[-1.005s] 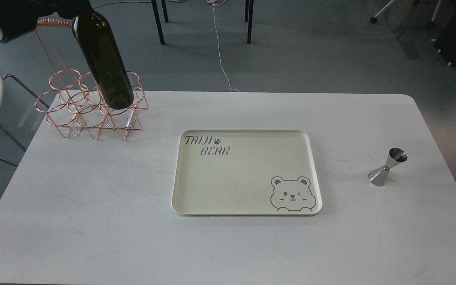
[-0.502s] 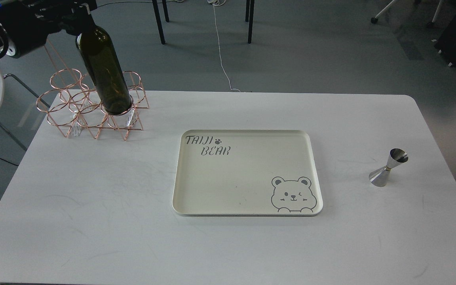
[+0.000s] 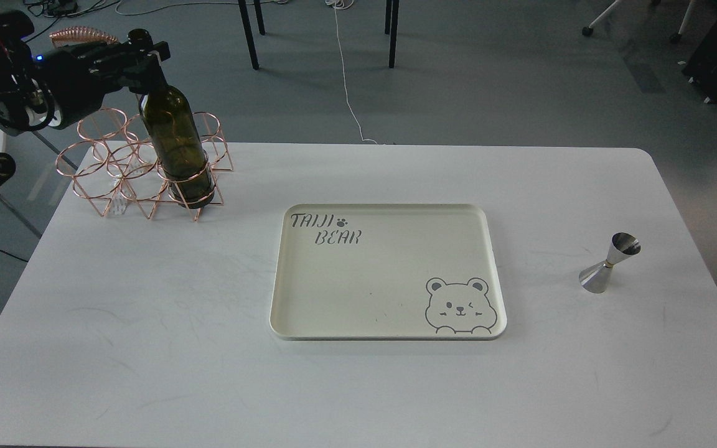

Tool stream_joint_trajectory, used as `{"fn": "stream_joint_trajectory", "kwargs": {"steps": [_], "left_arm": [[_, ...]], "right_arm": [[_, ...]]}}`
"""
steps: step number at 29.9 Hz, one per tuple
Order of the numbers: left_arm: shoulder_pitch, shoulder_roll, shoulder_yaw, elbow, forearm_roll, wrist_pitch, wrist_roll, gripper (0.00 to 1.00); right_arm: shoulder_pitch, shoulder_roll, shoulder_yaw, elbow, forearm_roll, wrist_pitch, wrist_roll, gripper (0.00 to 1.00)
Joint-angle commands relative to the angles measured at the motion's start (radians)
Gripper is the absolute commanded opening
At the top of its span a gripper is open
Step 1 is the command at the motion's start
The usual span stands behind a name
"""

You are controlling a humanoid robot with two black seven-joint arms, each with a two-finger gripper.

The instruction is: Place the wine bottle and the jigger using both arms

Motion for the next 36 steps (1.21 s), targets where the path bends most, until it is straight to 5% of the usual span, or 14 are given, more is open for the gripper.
{"fn": "stream_joint_trajectory", "kwargs": {"steps": [1,3,8,15,30,36], "left_arm": [[0.004,-0.005,0.001,0.006,-0.002,-0.001,0.000,0.46],[0.005,-0.013,0.001,0.006,-0.002,-0.001,0.002,0.50],[0.004,-0.016,-0.004,0.006,-0.007,0.010,0.005,0.77],[-0.007,-0.004,-0.016,0.033,-0.247,0.028,0.011,0.93],[0.005,0.050,-0.041,0.111,-1.254,0.014,-0.001,0.98],[0.053,0.054,-0.041,0.142,-1.637,-0.084,-0.023,0.98]], "right_arm": [[-0.001,0.000,0.000,0.000,0.000,0.000,0.000,0.97],[-0.002,0.000,0.000,0.000,0.000,0.000,0.002,0.97],[-0.004,-0.001,0.000,0.000,0.000,0.001,0.000,0.97],[-0.004,-0.006,0.002,-0.003,0.000,0.000,0.002,0.97],[-0.019,-0.007,0.015,-0.018,0.018,-0.016,0.006,0.99],[-0.070,0.005,0.015,-0.009,0.179,-0.008,0.028,0.99]]}}
